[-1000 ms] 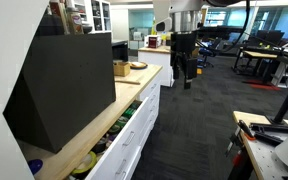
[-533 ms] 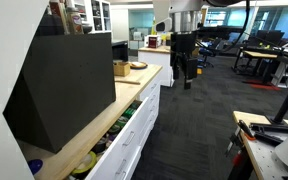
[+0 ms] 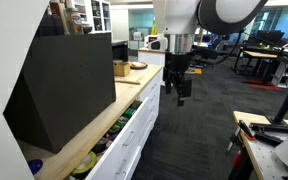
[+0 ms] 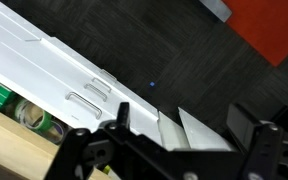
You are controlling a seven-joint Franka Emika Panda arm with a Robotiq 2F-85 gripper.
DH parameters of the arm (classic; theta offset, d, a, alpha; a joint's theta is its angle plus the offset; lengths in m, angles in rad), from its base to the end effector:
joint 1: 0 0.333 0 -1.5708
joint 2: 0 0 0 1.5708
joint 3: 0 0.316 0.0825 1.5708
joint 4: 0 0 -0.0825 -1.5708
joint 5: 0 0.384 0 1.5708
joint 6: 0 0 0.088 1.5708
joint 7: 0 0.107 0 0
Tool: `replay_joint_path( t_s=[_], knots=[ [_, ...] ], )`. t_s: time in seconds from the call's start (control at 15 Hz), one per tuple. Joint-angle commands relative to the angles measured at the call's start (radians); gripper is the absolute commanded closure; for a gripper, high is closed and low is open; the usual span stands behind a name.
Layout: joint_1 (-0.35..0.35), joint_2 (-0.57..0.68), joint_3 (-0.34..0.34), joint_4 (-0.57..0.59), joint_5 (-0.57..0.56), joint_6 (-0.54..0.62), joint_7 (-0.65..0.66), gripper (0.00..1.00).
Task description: Fully open the topmost drawer of the cabinet to the left
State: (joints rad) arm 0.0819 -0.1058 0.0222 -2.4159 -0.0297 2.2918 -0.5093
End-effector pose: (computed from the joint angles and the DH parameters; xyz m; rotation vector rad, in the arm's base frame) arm 0.4715 0.0486 0.3496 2.9661 0.9715 -0.0357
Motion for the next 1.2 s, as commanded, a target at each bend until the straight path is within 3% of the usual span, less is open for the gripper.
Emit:
replay_joint_path(
  t_s=[0.0, 0.53, 1.13],
  knots=[
    [0.010, 0.098, 0.006, -0.017, 0.032, 0.136, -0.101, 0.00],
    [-0.015, 0.287, 0.069, 0.047, 0.025, 0.223, -0.266, 0.00],
    [-0.014, 0.285, 0.085, 0.049, 0.006, 0.208, -0.223, 0.00]
  ],
)
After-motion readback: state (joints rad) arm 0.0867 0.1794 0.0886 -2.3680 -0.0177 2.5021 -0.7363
